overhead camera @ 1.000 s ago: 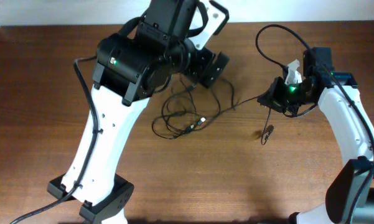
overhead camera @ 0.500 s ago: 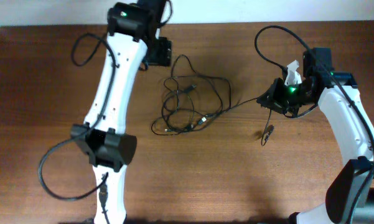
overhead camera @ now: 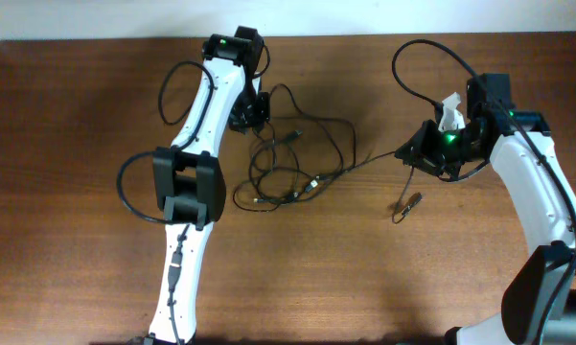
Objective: Untangle cables
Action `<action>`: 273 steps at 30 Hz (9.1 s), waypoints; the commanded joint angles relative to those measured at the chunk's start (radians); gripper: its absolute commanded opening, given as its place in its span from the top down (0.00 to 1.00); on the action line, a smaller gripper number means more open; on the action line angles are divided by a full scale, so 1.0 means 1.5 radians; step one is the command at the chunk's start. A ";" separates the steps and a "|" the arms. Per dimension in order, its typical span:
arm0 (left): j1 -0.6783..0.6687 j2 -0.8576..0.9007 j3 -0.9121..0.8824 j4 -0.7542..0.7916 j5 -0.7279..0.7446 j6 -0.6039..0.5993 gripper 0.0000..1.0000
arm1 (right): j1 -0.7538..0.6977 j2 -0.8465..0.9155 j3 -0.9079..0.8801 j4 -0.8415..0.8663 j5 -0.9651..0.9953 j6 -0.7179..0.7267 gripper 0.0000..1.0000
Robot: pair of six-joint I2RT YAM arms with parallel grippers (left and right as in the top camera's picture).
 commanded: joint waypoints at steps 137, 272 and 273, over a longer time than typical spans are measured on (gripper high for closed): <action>0.013 -0.339 0.101 -0.124 0.622 0.484 0.02 | 0.107 -0.169 0.323 0.004 -0.099 0.079 0.96; -0.281 -0.291 -0.709 0.652 0.144 0.361 0.82 | 0.108 -0.103 0.321 -0.216 0.146 -0.025 0.35; -0.281 -0.291 -0.709 0.652 0.143 0.358 0.86 | 0.108 -0.103 0.321 -0.217 0.146 -0.025 0.35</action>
